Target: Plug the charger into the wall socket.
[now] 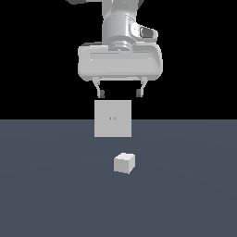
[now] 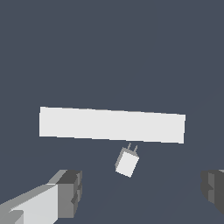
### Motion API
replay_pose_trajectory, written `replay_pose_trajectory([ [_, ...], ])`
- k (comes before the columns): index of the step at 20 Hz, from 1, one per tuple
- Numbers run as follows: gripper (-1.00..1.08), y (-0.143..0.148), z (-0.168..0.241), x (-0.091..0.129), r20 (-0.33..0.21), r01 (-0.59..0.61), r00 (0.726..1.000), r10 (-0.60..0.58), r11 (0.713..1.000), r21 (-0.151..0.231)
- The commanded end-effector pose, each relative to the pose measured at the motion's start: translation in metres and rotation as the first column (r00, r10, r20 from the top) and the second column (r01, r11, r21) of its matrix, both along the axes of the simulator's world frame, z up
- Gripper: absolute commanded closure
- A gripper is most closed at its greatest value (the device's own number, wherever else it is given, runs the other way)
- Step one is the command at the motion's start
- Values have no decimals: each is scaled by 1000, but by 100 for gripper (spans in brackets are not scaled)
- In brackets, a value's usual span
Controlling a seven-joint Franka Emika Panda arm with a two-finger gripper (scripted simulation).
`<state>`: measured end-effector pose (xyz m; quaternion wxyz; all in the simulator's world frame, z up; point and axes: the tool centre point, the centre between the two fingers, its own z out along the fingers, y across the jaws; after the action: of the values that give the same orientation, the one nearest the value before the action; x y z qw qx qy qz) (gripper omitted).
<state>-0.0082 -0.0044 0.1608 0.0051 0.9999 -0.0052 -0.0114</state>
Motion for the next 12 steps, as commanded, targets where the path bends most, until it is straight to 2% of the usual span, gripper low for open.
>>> replay_pose_trajectory([
  [1, -92, 0, 0, 0, 0, 0, 1000, 0, 1000, 0],
  [12, -92, -1, -7, -7, 37, 35, 999, -35, 999, -6],
])
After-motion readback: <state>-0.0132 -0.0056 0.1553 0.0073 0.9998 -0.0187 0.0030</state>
